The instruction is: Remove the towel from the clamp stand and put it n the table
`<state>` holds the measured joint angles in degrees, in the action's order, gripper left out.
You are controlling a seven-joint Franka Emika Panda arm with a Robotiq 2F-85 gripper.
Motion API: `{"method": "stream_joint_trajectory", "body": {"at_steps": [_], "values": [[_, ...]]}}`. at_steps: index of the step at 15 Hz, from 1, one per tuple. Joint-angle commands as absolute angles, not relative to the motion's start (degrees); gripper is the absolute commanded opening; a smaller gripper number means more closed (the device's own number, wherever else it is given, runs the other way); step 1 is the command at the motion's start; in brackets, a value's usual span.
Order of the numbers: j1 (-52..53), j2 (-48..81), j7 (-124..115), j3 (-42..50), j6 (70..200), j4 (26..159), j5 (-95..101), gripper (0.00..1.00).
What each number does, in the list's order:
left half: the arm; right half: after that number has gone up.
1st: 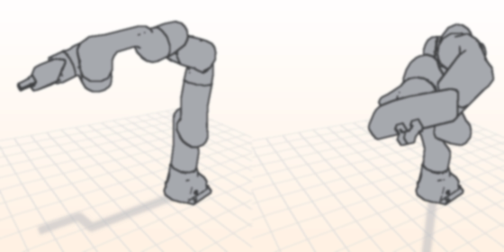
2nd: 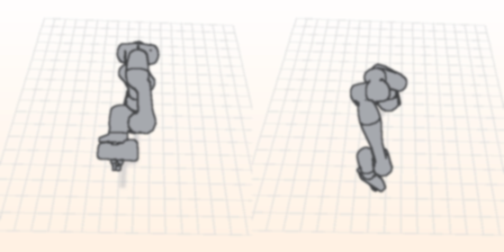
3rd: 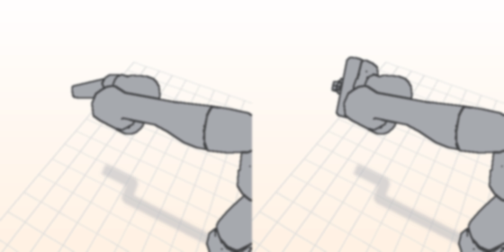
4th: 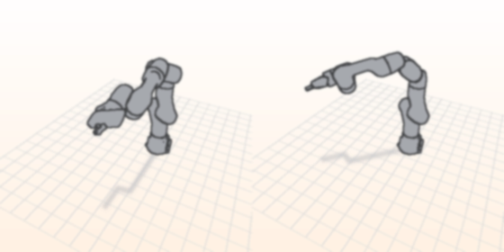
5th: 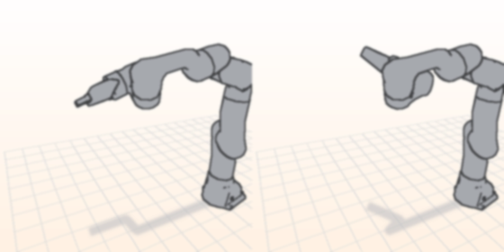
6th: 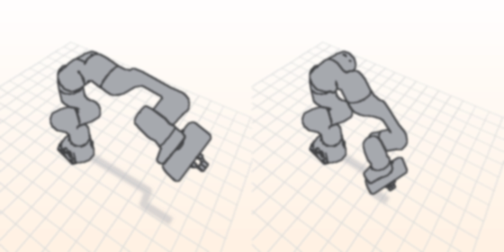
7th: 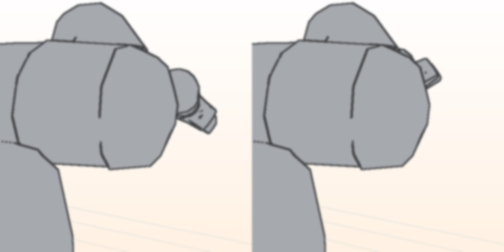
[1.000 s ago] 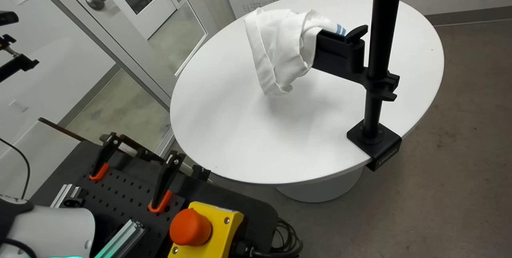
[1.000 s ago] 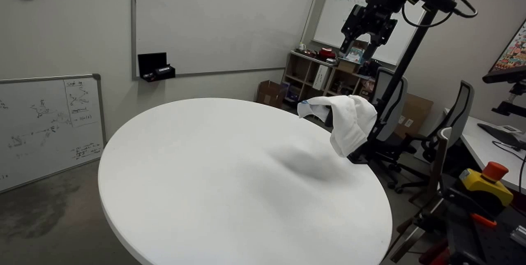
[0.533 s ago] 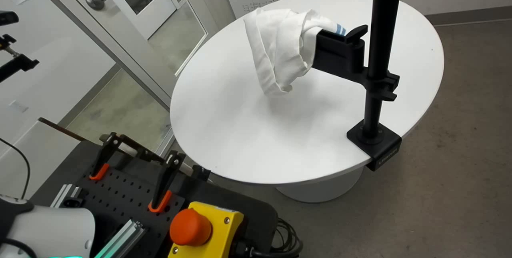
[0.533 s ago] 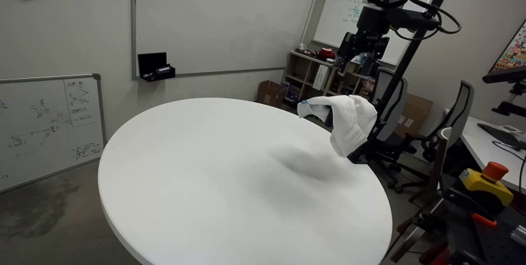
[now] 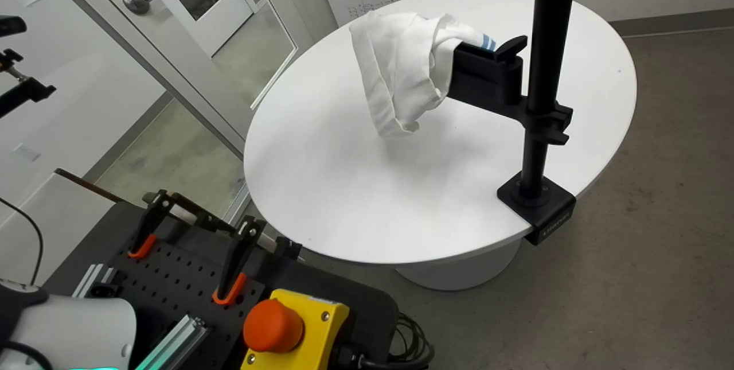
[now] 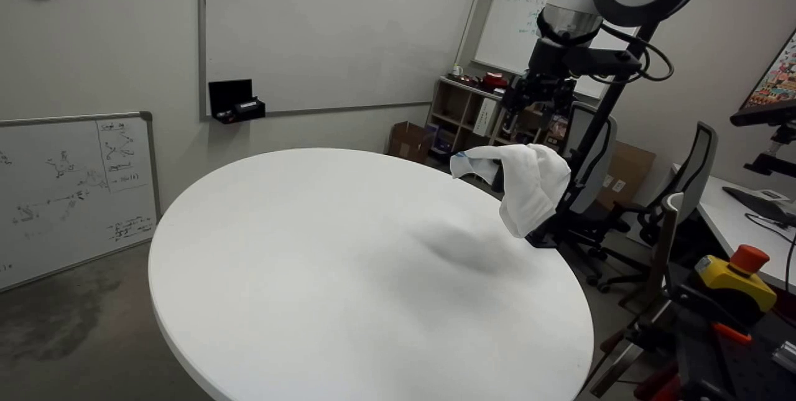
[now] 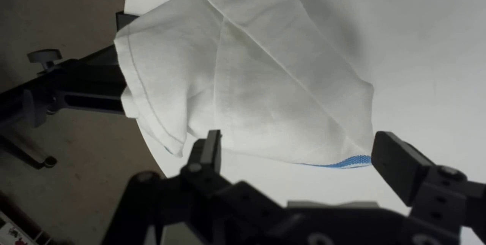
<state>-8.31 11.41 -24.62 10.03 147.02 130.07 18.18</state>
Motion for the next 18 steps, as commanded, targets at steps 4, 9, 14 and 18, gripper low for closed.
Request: {"method": "stream_joint_trajectory", "body": {"at_steps": [4,9,14,18], "values": [[-6.22,14.52,-29.79,14.94,151.02,128.83,19.42,1.0],[-5.57,15.33,-31.58,16.66,152.89,129.33,18.79,1.0],[-1.79,17.27,-40.92,21.23,159.74,129.09,22.18,1.0],[1.91,18.51,-49.68,25.32,158.65,128.83,25.95,1.0]]}}
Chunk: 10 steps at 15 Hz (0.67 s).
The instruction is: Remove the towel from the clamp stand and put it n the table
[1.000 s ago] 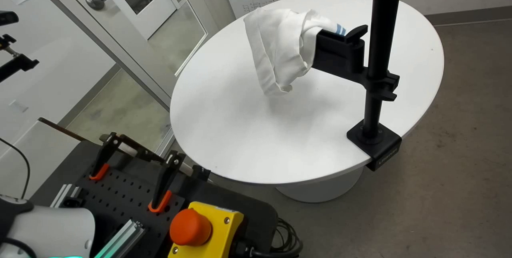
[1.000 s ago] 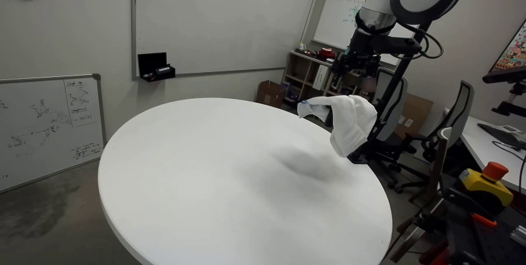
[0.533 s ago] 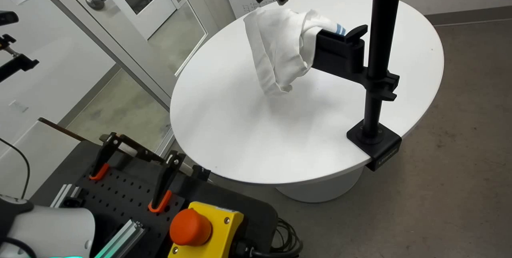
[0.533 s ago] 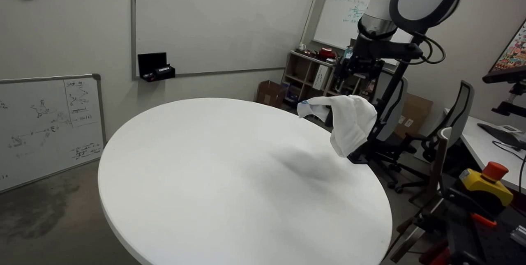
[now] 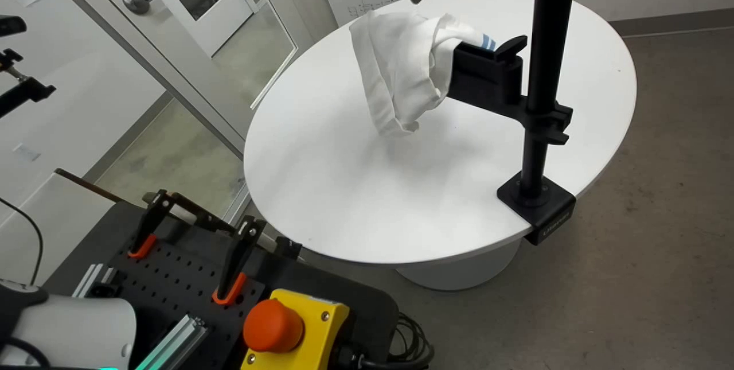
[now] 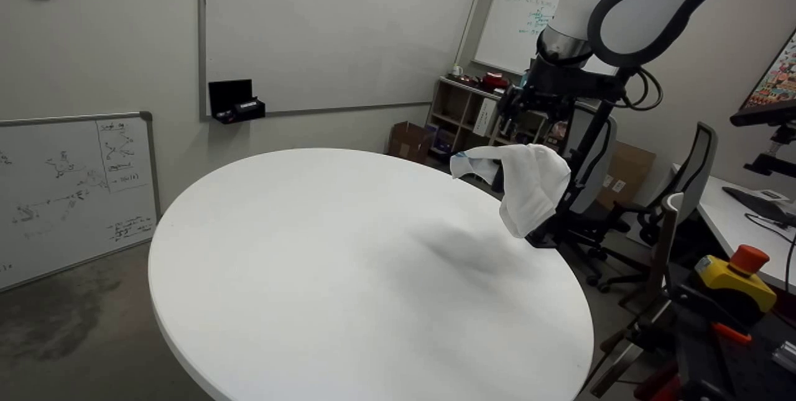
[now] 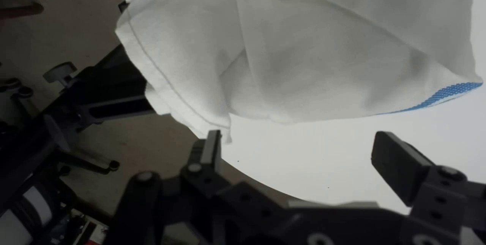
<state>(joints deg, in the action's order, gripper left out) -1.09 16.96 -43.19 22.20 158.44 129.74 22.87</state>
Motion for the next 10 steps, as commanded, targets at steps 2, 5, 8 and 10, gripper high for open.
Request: {"method": "stream_joint_trajectory", "body": {"at_steps": [2,5,8,10], "values": [[2.74,18.91,-52.5,26.13,158.63,128.96,26.64,1.0],[3.62,19.8,-55.76,26.83,159.26,129.13,27.25,1.0],[4.34,20.36,-57.79,26.98,159.07,129.37,27.29,1.0],[4.6,20.77,-58.49,26.84,159.64,129.59,27.1,1.0]]}}
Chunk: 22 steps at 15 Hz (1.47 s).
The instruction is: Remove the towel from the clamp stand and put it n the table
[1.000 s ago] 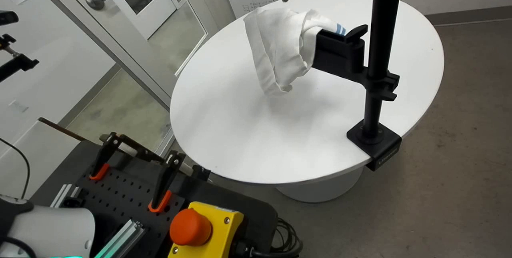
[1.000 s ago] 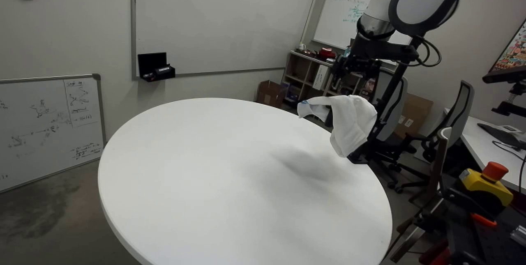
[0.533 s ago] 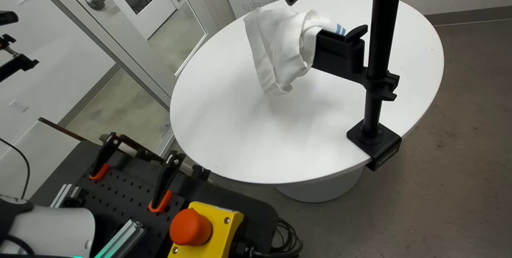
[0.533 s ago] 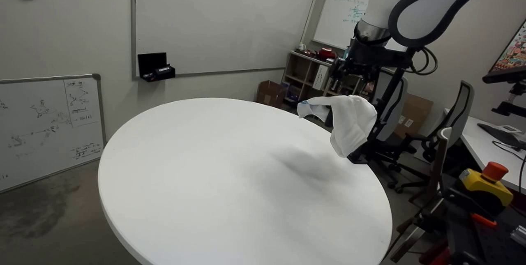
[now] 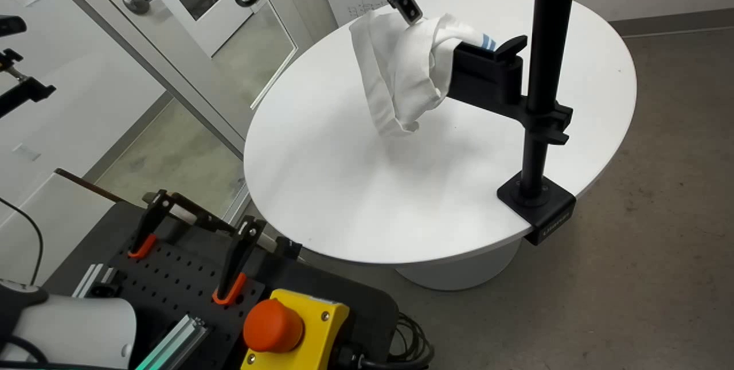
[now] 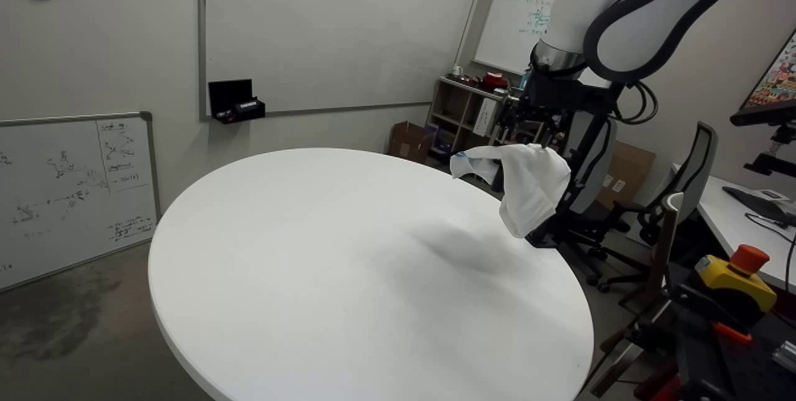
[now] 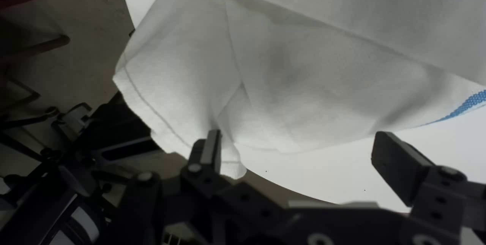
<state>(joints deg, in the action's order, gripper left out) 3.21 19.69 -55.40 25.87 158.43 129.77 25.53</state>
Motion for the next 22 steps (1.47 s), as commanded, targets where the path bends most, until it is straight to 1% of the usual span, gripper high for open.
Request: {"method": "stream_joint_trajectory", "body": {"at_steps": [1,4,5,6,8,9,13,14,16,18,19,22], "values": [[4.66,20.93,-58.42,26.71,160.2,129.75,27.14,1.0],[5.03,21.21,-58.13,26.58,160.81,129.87,26.97,1.0],[5.17,21.32,-58.11,26.63,161.07,129.88,26.85,0.89],[5.33,21.43,-58.2,26.73,161.29,129.9,26.74,0.74],[5.54,21.65,-58.19,26.88,161.64,129.96,26.58,0.6],[5.61,21.66,-58.21,26.95,161.75,130.01,26.55,0.51],[5.57,21.36,-58.24,27.27,162.01,130.1,26.28,0.22],[5.61,21.33,-58.26,27.38,162.21,130.12,26.23,0.13],[5.54,21.0,-58.35,27.46,162.27,130.16,26.02,0.02],[5.27,20.24,-58.19,27.1,162.18,130.37,25.37,0.0],[5.2,19.86,-58.15,26.9,162.16,130.5,25.03,0.02],[4.93,16.7,-57.61,25.56,162.17,131.45,23.44,0.02]]}}
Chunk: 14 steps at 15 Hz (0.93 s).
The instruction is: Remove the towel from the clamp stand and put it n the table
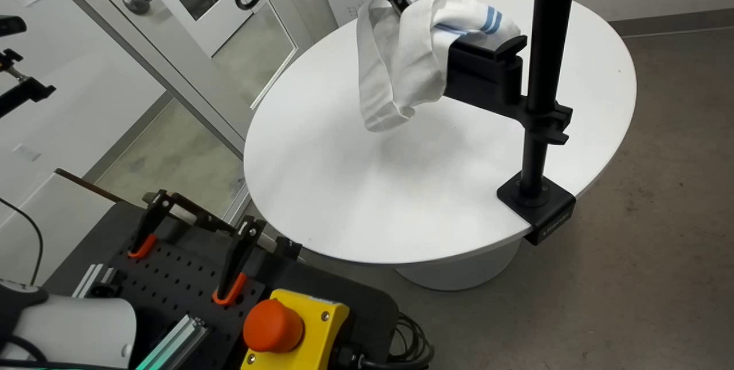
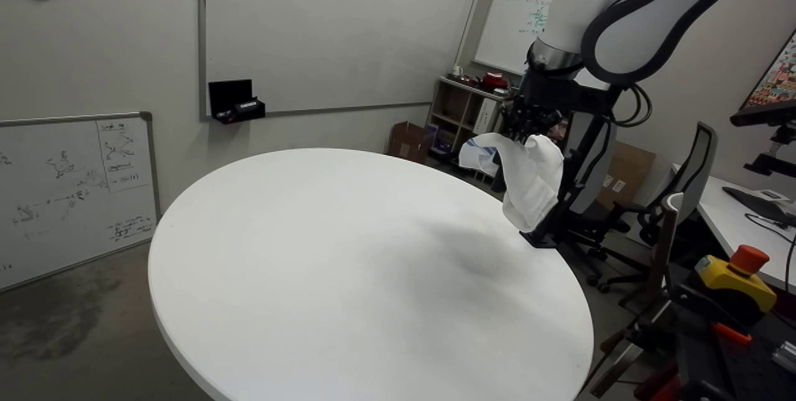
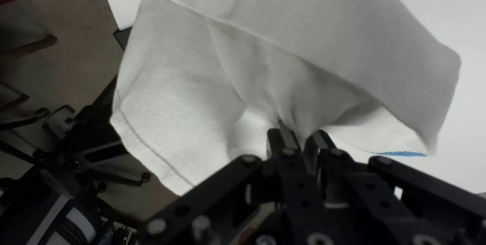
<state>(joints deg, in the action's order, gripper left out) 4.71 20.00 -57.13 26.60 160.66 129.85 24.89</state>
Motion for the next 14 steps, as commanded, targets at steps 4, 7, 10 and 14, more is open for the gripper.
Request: {"method": "stream_joint_trajectory", "body": {"at_steps": [4,7,10,14], "values": [[4.48,10.03,-55.95,21.63,163.6,133.65,20.64,0.02],[3.64,4.7,-53.84,16.75,164.44,135.62,17.48,0.02],[2.95,-0.07,-49.32,10.73,164.35,138.31,11.56,0.02],[3.63,-1.61,-38.68,3.73,161.82,140.39,-2.23,0.02]]}}
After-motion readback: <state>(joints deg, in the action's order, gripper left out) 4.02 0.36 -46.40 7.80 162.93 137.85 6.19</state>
